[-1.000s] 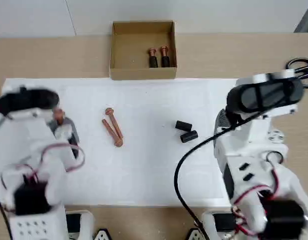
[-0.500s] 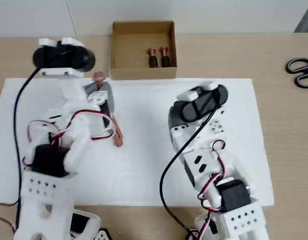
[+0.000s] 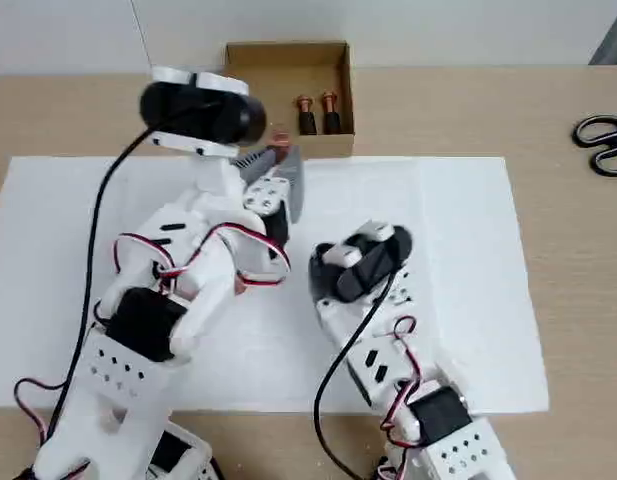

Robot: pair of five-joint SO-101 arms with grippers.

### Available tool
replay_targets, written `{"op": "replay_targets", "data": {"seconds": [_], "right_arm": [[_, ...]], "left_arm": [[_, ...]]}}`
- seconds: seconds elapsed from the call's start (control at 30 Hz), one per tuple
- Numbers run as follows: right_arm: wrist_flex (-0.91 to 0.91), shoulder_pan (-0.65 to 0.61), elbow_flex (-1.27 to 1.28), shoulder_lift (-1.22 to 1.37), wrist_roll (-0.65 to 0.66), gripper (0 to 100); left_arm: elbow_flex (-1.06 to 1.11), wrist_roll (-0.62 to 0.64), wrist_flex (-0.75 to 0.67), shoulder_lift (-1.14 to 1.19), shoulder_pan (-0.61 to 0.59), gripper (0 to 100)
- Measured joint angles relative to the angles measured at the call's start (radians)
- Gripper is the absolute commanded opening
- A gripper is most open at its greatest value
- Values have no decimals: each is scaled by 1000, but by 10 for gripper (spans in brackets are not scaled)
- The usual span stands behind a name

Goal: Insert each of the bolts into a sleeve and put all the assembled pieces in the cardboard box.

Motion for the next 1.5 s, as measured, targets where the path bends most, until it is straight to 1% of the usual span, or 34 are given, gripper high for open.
{"op": "replay_targets", "data": {"seconds": [0.13,0.37,0.63,1.17,1.27,1.37,1.5], "right_arm": [[0,-28,2,-6,0,4],[0,-34,2,-15,0,4],[0,-34,2,-15,0,4],[0,-34,2,-15,0,4],[0,-34,2,-15,0,4],[0,-34,2,-15,0,4],[0,-34,2,-15,0,4]], "left_arm": [[41,0,-23,2,46,5],[172,0,-149,2,48,5],[269,0,-258,2,49,5],[281,18,-262,-2,52,5],[281,43,-249,-57,54,5],[281,49,-203,-120,52,5],[330,49,-210,-138,52,5]]}}
